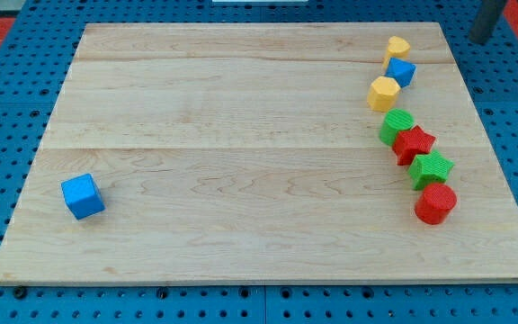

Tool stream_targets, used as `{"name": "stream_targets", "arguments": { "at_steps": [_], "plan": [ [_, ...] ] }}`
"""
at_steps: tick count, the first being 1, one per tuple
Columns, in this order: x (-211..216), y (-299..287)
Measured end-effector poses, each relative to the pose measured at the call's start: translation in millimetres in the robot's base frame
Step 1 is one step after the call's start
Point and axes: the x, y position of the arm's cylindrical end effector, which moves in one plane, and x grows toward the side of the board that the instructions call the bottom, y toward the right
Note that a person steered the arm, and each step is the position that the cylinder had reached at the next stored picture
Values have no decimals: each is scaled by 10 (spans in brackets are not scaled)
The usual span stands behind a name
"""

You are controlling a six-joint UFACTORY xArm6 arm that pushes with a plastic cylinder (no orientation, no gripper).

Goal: Move the blue triangle towards center left

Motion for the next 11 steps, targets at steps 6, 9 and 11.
{"name": "stream_targets", "arguments": {
  "at_steps": [6,9,11],
  "plan": [
    [777,-1976],
    [888,-2464],
    [1171,-2016]
  ]
}}
